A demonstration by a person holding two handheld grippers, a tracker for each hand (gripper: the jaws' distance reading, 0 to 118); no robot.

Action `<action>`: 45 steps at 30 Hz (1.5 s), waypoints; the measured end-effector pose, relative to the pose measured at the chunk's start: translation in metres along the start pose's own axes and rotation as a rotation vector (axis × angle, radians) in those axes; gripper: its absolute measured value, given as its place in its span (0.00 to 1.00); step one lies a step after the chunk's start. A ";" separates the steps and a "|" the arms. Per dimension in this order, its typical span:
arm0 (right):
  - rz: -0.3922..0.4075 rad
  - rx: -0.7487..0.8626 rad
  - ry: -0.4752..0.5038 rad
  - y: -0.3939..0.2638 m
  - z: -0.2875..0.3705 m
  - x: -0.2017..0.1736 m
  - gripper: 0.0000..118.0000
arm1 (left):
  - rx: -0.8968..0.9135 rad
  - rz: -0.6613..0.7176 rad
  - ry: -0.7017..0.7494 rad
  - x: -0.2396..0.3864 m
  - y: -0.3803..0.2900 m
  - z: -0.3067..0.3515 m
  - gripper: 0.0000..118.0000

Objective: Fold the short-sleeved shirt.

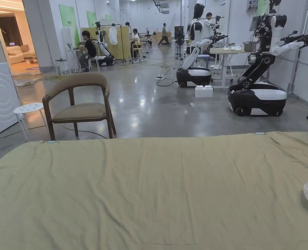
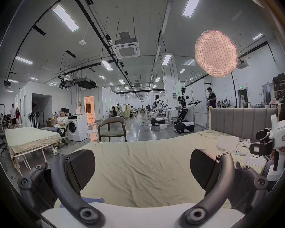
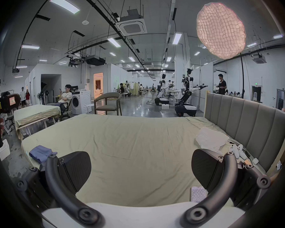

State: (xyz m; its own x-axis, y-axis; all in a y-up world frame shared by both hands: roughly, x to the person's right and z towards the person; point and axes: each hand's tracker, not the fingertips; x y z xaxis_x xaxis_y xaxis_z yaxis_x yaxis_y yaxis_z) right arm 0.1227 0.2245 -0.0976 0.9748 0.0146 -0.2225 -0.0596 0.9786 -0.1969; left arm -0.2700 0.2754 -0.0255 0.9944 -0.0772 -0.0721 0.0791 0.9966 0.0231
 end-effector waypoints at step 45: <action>-0.365 -0.188 -0.091 0.054 -0.010 -0.013 1.00 | -0.111 0.084 -0.031 0.006 -0.007 -0.017 0.98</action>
State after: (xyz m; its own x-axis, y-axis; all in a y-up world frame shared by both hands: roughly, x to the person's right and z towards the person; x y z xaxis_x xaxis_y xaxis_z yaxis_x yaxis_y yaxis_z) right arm 0.1049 0.2750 -0.1150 0.9538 -0.2995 -0.0224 0.2629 0.8687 -0.4199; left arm -0.2656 0.2682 -0.0432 0.9990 0.0075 -0.0438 -0.0111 0.9965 -0.0829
